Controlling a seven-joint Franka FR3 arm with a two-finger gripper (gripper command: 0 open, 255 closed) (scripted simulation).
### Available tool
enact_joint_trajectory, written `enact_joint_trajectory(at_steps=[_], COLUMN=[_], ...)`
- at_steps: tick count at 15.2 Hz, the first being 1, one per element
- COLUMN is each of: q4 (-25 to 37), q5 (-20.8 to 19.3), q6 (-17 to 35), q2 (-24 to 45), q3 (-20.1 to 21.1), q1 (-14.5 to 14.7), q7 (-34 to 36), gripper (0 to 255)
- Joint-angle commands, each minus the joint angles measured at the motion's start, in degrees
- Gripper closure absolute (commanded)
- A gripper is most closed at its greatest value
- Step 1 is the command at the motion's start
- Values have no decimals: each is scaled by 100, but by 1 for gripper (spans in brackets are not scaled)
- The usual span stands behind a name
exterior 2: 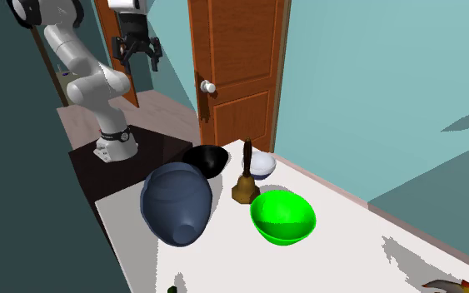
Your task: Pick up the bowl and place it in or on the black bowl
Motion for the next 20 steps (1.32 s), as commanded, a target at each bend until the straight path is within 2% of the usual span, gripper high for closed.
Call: enact_joint_trajectory(at_steps=[1,10,20], q4=[0,-60,615], q5=[0,224,355], q6=[0,1477,2765], q2=[0,1494,3521], q3=[0,212,417], q1=[0,136,259], q7=[0,470,908], gripper=[0,0,0])
